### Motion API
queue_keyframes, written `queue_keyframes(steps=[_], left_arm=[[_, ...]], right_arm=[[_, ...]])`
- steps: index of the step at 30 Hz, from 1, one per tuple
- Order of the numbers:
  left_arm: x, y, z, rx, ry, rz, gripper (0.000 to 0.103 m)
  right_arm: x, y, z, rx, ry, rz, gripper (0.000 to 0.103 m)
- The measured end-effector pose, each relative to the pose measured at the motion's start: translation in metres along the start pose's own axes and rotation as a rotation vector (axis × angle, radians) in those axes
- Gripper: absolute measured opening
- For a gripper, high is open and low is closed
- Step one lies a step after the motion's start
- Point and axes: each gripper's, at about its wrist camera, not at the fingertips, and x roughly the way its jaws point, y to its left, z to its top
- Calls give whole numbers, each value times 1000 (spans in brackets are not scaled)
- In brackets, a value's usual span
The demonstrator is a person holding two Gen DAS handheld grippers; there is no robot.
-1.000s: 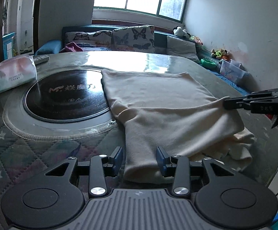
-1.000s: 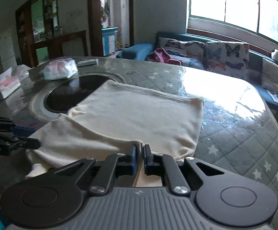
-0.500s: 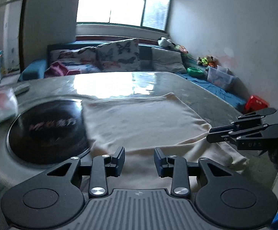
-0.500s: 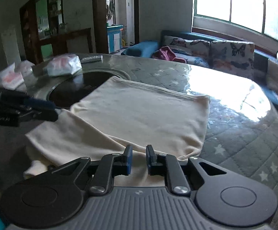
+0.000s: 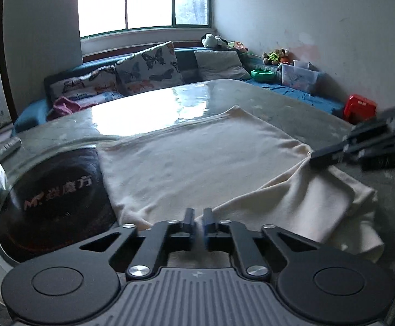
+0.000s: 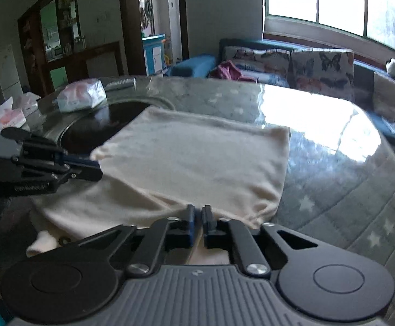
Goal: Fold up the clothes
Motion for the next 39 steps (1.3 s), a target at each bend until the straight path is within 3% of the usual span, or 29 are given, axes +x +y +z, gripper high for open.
queue_keyframes(steps=[4,9,11,14,16,19,20,25,30,34,39], left_arm=[[-4,1,1,-4,-22,10,2],[-5,5,4,-21,-29,-24,6],[-4,4,6,-10,-29,-41,19],[1,0,6,18,-20,-58,28],[5,-2,4,31,-11,-74,26],[8,-5,2,63,-7,-89,4],[8,-6,2,70,-12,-80,0],[0,-3,3,44,-60,-11,0],[8,3,0,8,-36,52,0],[-1,7,1,-23,-33,26,1],[-17,-19,2,35,-56,-71,3]], right_arm=[[-3,-1,9,-13,-16,-5,3],[-1,-11,4,47,3,33,14],[2,-12,0,60,20,41,23],[9,-12,-6,71,49,52,22],[12,-10,-8,63,60,58,14],[11,-1,-9,20,47,32,9],[8,0,-7,8,35,25,8],[-3,2,3,-18,-26,2,7],[15,-7,-7,15,11,-26,13],[0,-7,-7,-1,-15,-17,16],[-15,9,-4,-71,-7,97,17]])
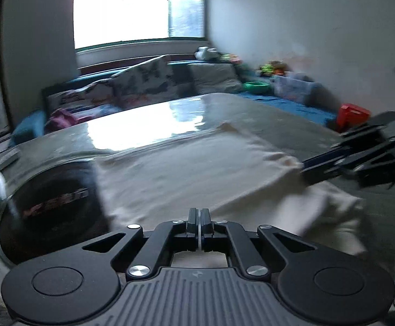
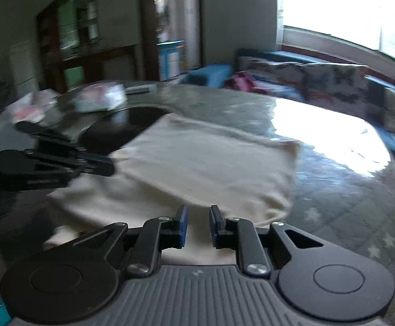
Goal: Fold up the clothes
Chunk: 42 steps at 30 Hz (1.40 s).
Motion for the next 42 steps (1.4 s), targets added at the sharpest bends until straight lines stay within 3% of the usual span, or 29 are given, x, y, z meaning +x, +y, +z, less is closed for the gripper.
queue_keyframes(steps=[6,16,19,20,22,27,31,36,42], left_arm=[[2,-38,-6,76,3,-86,4],[6,-50,-18,93,27,-73,9],[1,-47,-20,72,24,-60,17],[0,-45,-21,63,22,-54,27],[-4,-39,-22,36,18,-33,38],[-14,-21,-25,-52,24,7,43],[-18,1,-24,-123,28,38,50],[-14,21,-16,-180,21,54,50],[-2,39,-19,-247,56,62,50]], right_arm=[[11,23,-12,-79,64,50,17],[6,29,-20,-96,61,27,18],[6,26,-24,-82,62,25,21],[4,25,-23,-79,54,22,22],[0,24,-21,-75,42,19,24],[5,17,-25,-39,68,28,30],[1,11,-16,-28,34,11,34],[11,-1,-2,-7,4,-5,35],[30,-17,-7,38,42,-28,35]])
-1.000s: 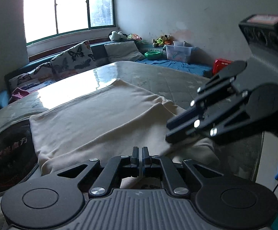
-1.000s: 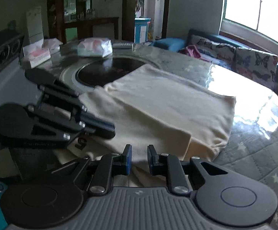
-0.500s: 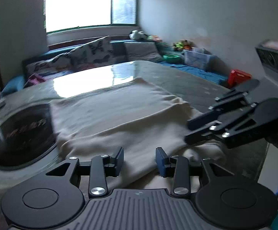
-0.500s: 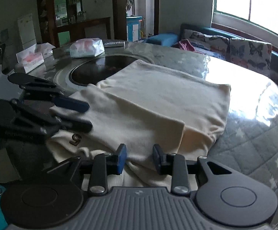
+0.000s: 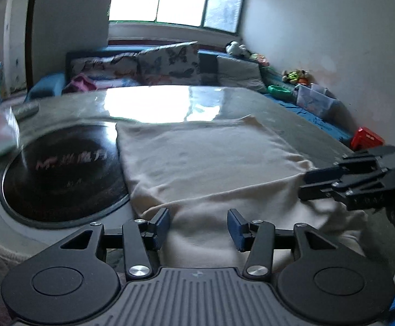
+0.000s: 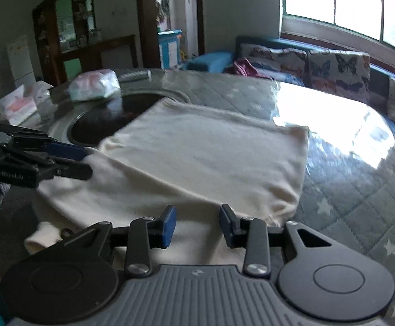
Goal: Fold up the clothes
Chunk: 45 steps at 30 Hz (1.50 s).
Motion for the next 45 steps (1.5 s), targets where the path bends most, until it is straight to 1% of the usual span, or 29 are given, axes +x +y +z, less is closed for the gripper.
queue_keyframes(steps=[4,7,9,10,15,17,21,32,34,38,42,43,45], left_arm=[[-7,0,-4,23,2,1,50],[-12,-6,-8,63,2,4,50],[-16,-9,-11,86,5,1,50],[-17,-11,-13,97,7,1,52],[-27,-17,-21,135,2,22,53],[-31,-19,-23,144,-5,26,54],[-31,-17,-30,146,8,48,54],[-52,-15,-40,176,20,83,56],[-61,-22,-42,212,0,65,56],[-75,-45,-47,352,-47,4,58],[-70,-67,-54,458,-60,-29,58],[-68,-72,-57,484,-63,-37,58],[-63,-79,-61,533,-69,-50,58]], right_arm=[[-13,1,-4,-10,-2,-7,35],[-21,8,-8,-37,6,3,36],[-23,12,-14,-55,23,11,39],[-23,14,-17,-64,29,10,43],[-28,18,-23,-76,21,-7,44],[-28,19,-24,-85,21,-9,44],[-28,17,-27,-77,22,-9,46],[-47,17,-32,-81,3,-34,47],[-50,18,-33,-89,5,-38,47],[-57,20,-34,-116,15,-49,48],[-63,23,-37,-142,25,-51,49],[-64,24,-37,-147,28,-51,51],[-67,26,-40,-166,35,-47,52]])
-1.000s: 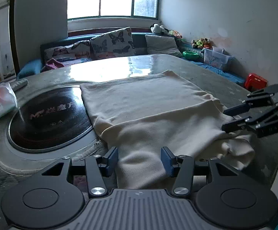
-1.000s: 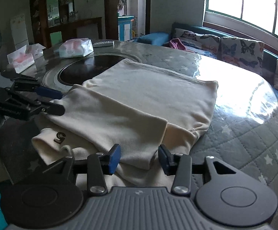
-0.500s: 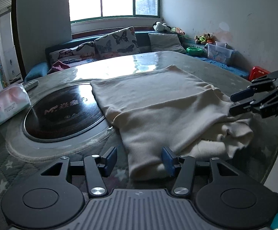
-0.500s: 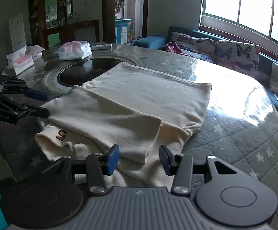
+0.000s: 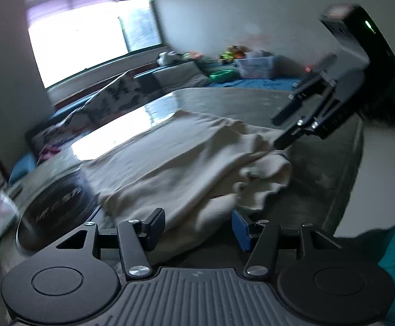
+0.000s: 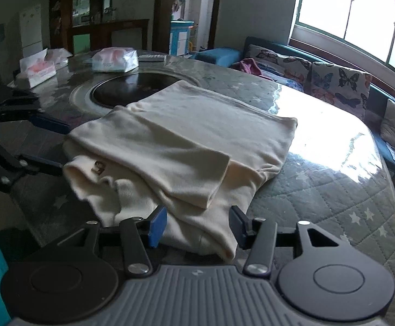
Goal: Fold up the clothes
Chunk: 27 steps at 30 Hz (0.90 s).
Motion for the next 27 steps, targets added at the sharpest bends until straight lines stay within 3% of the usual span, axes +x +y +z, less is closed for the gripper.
queue_keyframes(steps=[3,6,11,19,22,27], left_arm=[[10,-7,-1,36,7,-19,57],[15,-11,0,63,-11,-27,47],[22,-5,7,23,-38,-36,11],[28,33,30,-120,-70,-45,9],[34,41,34,-143,-62,-56,9],[38,44,35,-159,-54,-67,9]], right_arm=[[-3,5,-4,-39,14,2,52],[-7,10,-7,-69,19,8,53],[-7,21,-12,-137,20,24,61],[3,32,-5,-260,-39,41,68],[13,29,4,-277,-57,53,63],[34,21,15,-253,-20,114,35]])
